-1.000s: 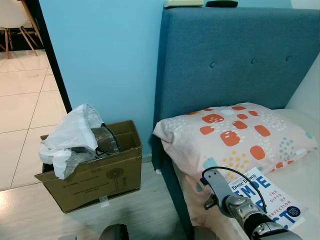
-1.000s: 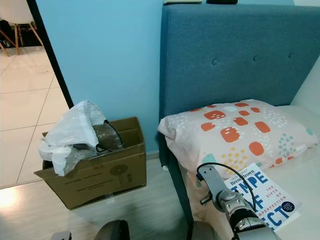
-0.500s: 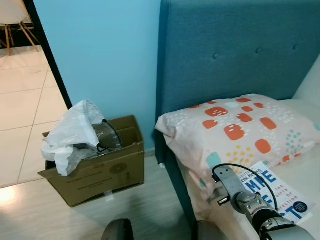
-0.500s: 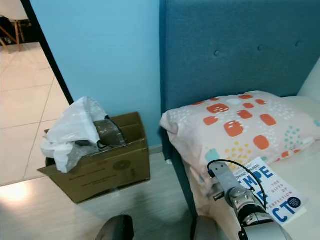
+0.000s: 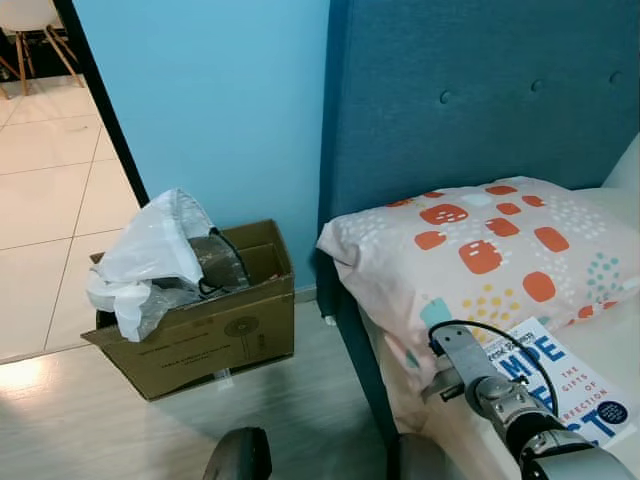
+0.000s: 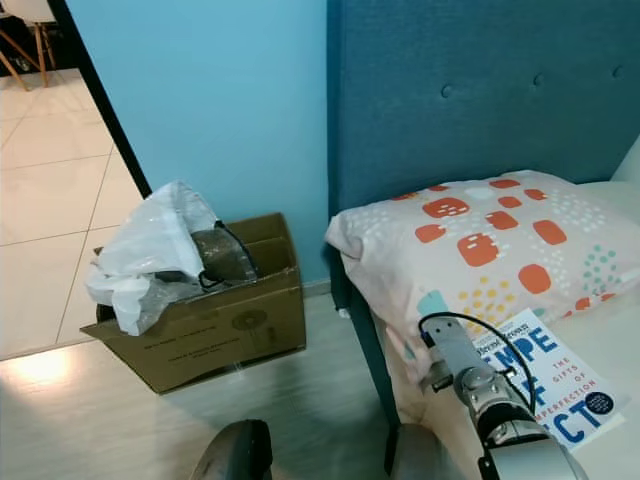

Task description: Clean up the room

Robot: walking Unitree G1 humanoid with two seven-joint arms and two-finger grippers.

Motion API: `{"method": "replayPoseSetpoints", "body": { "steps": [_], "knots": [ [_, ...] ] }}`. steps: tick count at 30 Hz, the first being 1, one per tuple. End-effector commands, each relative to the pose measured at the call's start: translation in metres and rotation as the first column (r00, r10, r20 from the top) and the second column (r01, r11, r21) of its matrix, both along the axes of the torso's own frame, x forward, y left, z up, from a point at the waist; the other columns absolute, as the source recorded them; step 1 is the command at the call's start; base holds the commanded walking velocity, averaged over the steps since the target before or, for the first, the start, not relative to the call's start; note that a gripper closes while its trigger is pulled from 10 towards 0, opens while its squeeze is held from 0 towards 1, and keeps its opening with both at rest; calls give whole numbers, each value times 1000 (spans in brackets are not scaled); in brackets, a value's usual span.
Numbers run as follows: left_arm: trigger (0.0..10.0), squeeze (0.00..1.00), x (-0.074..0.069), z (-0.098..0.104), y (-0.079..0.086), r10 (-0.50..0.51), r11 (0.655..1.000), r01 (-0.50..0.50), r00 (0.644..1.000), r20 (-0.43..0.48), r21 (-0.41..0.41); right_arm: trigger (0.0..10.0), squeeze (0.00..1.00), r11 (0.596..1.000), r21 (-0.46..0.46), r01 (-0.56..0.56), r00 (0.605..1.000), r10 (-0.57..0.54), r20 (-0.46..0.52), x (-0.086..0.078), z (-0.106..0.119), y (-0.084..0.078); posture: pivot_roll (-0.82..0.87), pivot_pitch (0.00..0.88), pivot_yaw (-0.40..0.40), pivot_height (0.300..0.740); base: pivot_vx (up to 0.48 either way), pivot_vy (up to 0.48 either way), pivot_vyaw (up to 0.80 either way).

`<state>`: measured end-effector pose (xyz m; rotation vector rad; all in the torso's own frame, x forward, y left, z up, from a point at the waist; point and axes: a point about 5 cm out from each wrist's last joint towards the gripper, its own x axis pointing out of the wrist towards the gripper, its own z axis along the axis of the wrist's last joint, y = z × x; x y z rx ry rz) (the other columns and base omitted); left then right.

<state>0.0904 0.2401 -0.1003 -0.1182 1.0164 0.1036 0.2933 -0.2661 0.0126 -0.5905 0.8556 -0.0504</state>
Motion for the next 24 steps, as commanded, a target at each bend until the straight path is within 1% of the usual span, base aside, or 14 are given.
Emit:
{"method": "replayPoseSetpoints", "body": {
  "steps": [1, 5, 7, 11, 13, 16, 17, 18, 19, 20, 21, 22, 23, 24],
  "knots": [
    [10000, 0, -6, 0, 5, 19, 1000, -19, 1000, -13, 6, 10000, 0, 1000, -11, 26, 1000, -26, -11, -7, -4, -7, 159, 188, 0, 570, 0, 0, 0],
    [10000, 0, -9, 0, 8, 16, 1000, -16, 1000, -18, 10, 10000, 0, 998, -35, 61, 998, -61, 9, -8, -1, -16, 158, 189, 7, 570, 0, 0, 0],
    [10000, 0, -9, 0, 8, 16, 1000, -16, 1000, -18, 10, 10000, 0, 998, -35, 61, 998, -61, 9, -8, -1, -16, 158, 189, 7, 570, 0, 0, 0],
    [10000, 0, -11, 0, 10, 14, 1000, -14, 1000, -24, 14, 10000, 0, 995, -51, 91, 995, -89, 36, -8, 4, -24, 157, 185, 9, 570, 0, 0, 0],
    [10000, 0, -10, 0, 10, 11, 1000, -10, 1000, -25, 15, 10000, 0, 996, -12, 87, 994, -86, 60, -4, 6, -21, 153, 177, 10, 570, 0, 0, 0],
    [10000, 0, -8, 0, 9, 9, 1000, -8, 1000, -22, 13, 10000, 0, 987, 147, 65, 990, -82, 113, 4, 7, -5, 150, 169, 9, 570, 0, 0, 0],
    [10000, 0, -7, 1, 9, 10, 1000, -9, 1000, -20, 13, 10000, 0, 964, 261, 42, 988, -79, 134, 9, 7, 7, 146, 154, 7, 570, 0, 0, 0],
    [10000, 0, -7, 1, 9, 10, 1000, -9, 1000, -20, 13, 10000, 0, 964, 261, 42, 988, -79, 134, 9, 7, 7, 146, 154, 7, 570, 0, 0, 0],
    [10000, 0, -6, 1, 9, 10, 1000, -10, 1000, -18, 12, 10000, 0, 942, 334, 23, 986, -77, 149, 12, 8, 15, 146, 154, 7, 570, 0, 0, 0],
    [10000, 0, -3, 1, 9, 12, 1000, -12, 1000, -15, 12, 10000, 0, 898, 438, -33, 985, -45, 167, 16, 8, 31, 140, 139, 3, 570, 0, 0, 0],
    [10000, 0, 1, 2, 8, 15, 1000, -15, 1000, -11, 12, 10000, 0, 829, 552, -88, 983, -19, 185, 18, 8, 48, 130, 115, -3, 570, 0, 0, 0],
    [10000, 0, 1, 2, 8, 15, 1000, -15, 1000, -11, 12, 10000, 0, 829, 552, -88, 983, -19, 185, 18, 8, 48, 130, 115, -3, 570, 0, 0, 0],
    [10000, 0, 3, 2, 8, 17, 1000, -17, 1000, -9, 12, 10000, 0, 780, 614, -122, 980, -2, 197, 19, 8, 58, 130, 115, -3, 570, 0, 0, 0],
    [10000, 0, 3, 2, 8, 17, 1000, -17, 1000, -9, 12, 10000, 0, 780, 614, -122, 980, -2, 197, 19, 8, 58, 130, 115, -3, 570, 0, 0, 0]
  ]
}}
